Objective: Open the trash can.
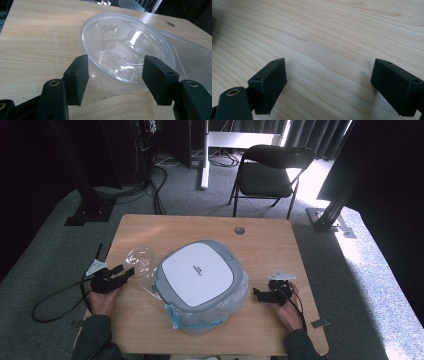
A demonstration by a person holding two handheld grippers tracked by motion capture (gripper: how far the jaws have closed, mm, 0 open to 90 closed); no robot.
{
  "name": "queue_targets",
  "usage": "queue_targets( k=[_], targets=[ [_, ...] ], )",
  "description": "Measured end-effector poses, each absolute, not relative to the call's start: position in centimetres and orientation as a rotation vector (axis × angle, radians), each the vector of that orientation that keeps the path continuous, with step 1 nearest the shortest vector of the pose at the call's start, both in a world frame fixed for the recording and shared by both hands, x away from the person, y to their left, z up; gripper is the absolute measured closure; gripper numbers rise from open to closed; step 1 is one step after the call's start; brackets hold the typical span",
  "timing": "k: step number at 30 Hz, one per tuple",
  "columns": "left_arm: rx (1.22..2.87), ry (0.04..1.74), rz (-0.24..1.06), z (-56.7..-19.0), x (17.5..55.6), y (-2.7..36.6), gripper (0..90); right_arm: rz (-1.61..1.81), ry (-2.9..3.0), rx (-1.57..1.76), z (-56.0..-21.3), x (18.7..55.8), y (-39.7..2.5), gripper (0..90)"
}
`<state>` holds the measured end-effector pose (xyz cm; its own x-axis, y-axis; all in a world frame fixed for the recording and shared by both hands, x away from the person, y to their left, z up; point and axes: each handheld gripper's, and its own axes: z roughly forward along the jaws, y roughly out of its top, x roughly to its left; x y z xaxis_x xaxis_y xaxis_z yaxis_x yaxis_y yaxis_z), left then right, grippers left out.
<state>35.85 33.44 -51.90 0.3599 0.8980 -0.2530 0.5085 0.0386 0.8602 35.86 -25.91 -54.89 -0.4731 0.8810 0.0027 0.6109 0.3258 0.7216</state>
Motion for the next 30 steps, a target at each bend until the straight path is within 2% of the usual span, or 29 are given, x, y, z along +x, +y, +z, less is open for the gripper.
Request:
queue_targets(
  k=[14,15,16,19,30],
  targets=[
    [1.619,1.271,0.500,-51.1,35.6,33.3,40.7,0.934,2.224,1.317,-54.7,35.9,-25.9,14.1],
    [1.612,1.273,0.502,-51.1,35.6,33.4,40.9,0.927,2.236,1.314,-54.5,35.8,-25.9,24.8],
    [1.608,1.274,0.504,-51.0,35.5,33.5,40.9,0.927,2.236,1.314,-54.5,35.8,-25.9,24.8],
    [1.604,1.275,0.505,-50.9,35.5,33.7,40.9,0.966,2.254,1.315,-53.6,35.5,-26.1,39.9],
    [1.593,1.263,0.513,-50.1,35.2,33.9,43.4,1.175,2.267,1.225,-48.5,35.5,-26.4,56.4]
  ],
)
